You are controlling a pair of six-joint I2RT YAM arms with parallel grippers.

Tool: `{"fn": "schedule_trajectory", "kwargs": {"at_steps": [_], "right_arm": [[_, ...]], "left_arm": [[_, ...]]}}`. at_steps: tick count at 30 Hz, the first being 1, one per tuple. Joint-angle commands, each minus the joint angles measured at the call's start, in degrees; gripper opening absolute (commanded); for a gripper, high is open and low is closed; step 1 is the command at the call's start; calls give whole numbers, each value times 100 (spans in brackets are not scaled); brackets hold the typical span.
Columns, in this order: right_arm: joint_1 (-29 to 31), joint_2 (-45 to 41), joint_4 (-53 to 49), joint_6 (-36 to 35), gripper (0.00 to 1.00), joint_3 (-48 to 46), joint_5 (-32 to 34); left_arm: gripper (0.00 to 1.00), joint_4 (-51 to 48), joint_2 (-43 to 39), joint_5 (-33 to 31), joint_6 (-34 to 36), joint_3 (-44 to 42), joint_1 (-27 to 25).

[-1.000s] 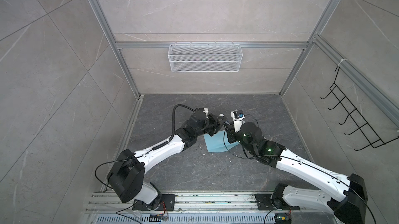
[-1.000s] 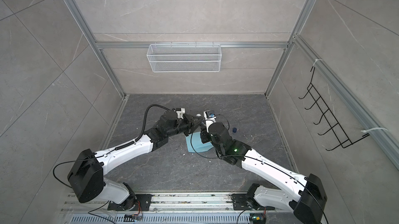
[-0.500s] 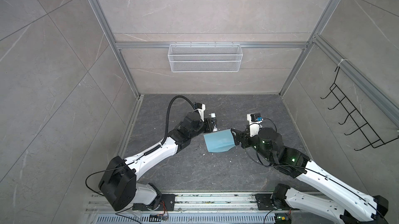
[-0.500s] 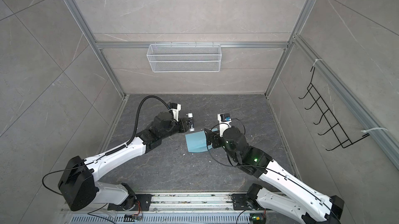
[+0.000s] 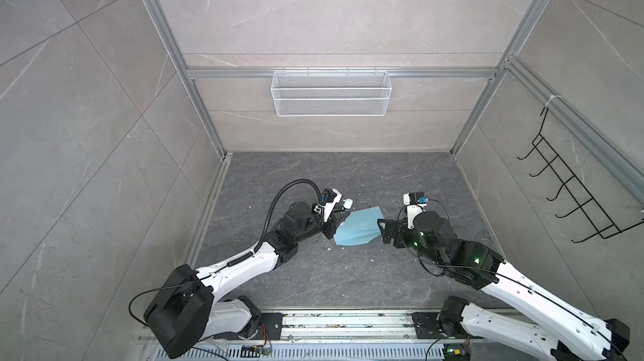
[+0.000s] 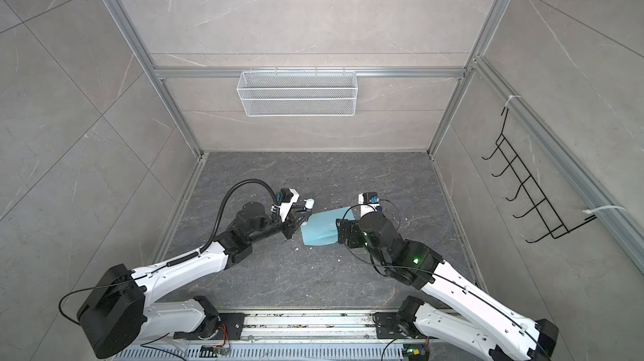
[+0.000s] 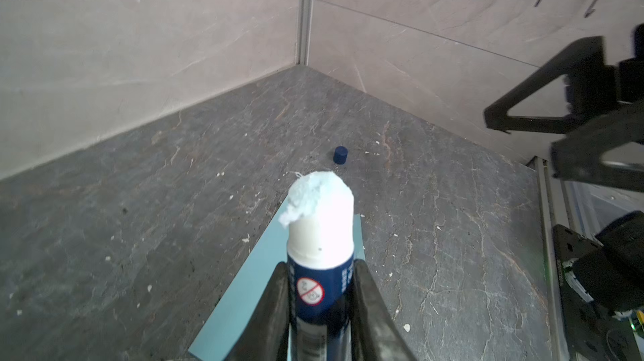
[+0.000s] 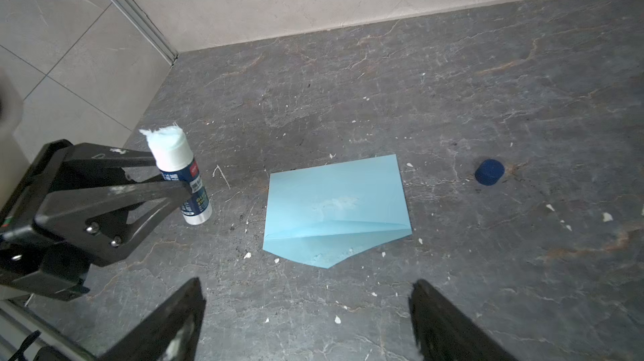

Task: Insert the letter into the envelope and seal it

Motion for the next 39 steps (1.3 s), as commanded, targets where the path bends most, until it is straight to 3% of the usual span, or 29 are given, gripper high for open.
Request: {"fn": "schedule_trajectory", "kwargs": {"at_steps": [1, 21, 32, 35, 39], "right_arm": [[13, 43, -151, -17, 93, 76, -292], [8, 583, -283, -308, 93, 493, -669], [10, 1403, -373, -937, 95, 1507, -1109], [5, 1527, -227, -929, 95, 1587, -1222], [4, 1395, -312, -618, 95, 1400, -901]], "left_arm": [[0, 638, -214, 269, 884, -33, -24], [0, 489, -316, -193, 1442, -277, -217], [0, -59, -300, 220, 1372, -71, -237], [0, -61, -292, 207, 1323, -64, -233], [0, -67, -338, -129, 1081, -64, -233]]}}
